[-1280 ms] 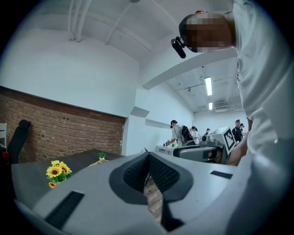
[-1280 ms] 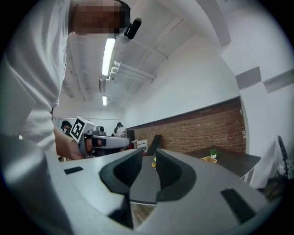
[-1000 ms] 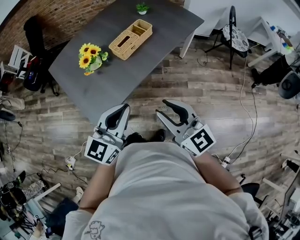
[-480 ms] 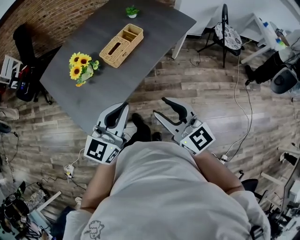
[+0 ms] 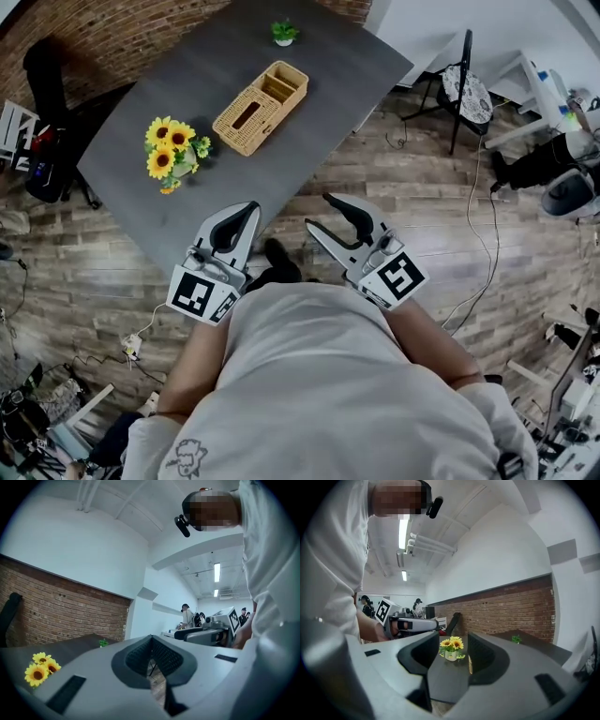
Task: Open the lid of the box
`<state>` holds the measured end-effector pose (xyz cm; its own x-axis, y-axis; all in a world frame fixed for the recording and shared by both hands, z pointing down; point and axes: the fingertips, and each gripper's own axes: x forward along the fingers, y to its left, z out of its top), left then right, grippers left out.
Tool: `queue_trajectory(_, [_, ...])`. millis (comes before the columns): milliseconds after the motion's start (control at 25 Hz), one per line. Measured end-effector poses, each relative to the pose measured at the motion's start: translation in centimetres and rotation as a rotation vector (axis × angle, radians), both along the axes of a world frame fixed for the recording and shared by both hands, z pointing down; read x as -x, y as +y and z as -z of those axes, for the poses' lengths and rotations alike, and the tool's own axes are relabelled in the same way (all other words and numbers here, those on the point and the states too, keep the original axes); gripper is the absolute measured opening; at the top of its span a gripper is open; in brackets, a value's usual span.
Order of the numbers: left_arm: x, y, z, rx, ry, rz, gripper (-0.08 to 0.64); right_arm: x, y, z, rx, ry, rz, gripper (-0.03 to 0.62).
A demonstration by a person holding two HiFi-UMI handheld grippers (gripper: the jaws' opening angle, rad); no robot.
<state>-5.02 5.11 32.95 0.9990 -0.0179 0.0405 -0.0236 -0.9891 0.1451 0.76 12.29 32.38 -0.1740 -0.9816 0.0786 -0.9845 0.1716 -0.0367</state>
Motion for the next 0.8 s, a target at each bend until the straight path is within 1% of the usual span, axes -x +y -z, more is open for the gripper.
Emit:
queue_trajectory(200, [0.3, -4.4, -0.3, 0.007, -0.022, 0.000, 0.011, -0.6, -5.5, -0.2, 0.029, 0.008, 0.009, 0.178])
queue_trajectory(360, [0.8, -7.0, -0.2, 0.003, -0.030, -0.001, 0.011, -0.6, -8.8, -0.4, 0.050, 0.006, 0.020, 0.181])
queue_trajectory(560, [1.5, -9.1, -0.2, 0.014, -0.021, 0.026, 0.011, -0.3, -11.2, -0.4, 0.053, 0.020, 0.054, 0.181])
queue_trajectory(800, [2.1, -10.8, 0.4, 0.010, -0.008, 0.071, 0.011, 0.2, -13.4, -0.4, 0.061, 0.030, 0.114, 0.181])
